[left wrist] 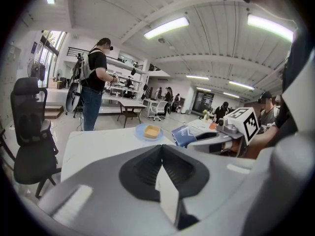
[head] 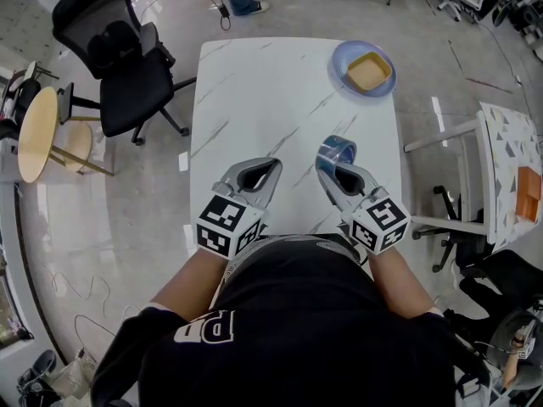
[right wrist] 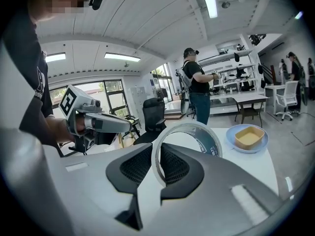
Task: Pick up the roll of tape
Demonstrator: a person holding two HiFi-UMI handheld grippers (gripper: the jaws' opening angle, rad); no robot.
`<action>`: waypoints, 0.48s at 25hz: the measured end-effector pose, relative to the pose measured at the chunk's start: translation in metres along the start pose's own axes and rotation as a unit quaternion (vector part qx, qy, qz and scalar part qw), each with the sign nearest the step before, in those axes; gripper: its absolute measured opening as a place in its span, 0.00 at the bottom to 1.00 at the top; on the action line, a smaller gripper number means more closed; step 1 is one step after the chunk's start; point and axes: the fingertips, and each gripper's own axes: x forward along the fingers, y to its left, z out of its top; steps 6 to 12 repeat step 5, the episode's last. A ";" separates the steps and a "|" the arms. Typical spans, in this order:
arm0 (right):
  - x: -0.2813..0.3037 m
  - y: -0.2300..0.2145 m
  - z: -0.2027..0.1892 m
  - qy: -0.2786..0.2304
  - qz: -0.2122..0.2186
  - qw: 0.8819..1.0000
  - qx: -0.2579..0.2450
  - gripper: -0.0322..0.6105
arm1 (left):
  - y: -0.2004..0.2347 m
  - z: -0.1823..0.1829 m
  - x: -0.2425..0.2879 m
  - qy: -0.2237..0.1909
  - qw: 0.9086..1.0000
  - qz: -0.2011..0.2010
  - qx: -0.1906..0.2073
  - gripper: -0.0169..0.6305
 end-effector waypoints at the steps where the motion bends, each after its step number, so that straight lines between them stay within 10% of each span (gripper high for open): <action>1: 0.000 0.000 0.000 0.000 0.000 1.000 0.000 0.13 | 0.000 0.000 0.000 0.000 1.000 0.000 0.000 0.12; 12: 0.000 0.000 0.000 0.000 0.001 1.000 0.000 0.13 | -0.001 0.000 0.001 0.001 1.000 0.000 0.000 0.12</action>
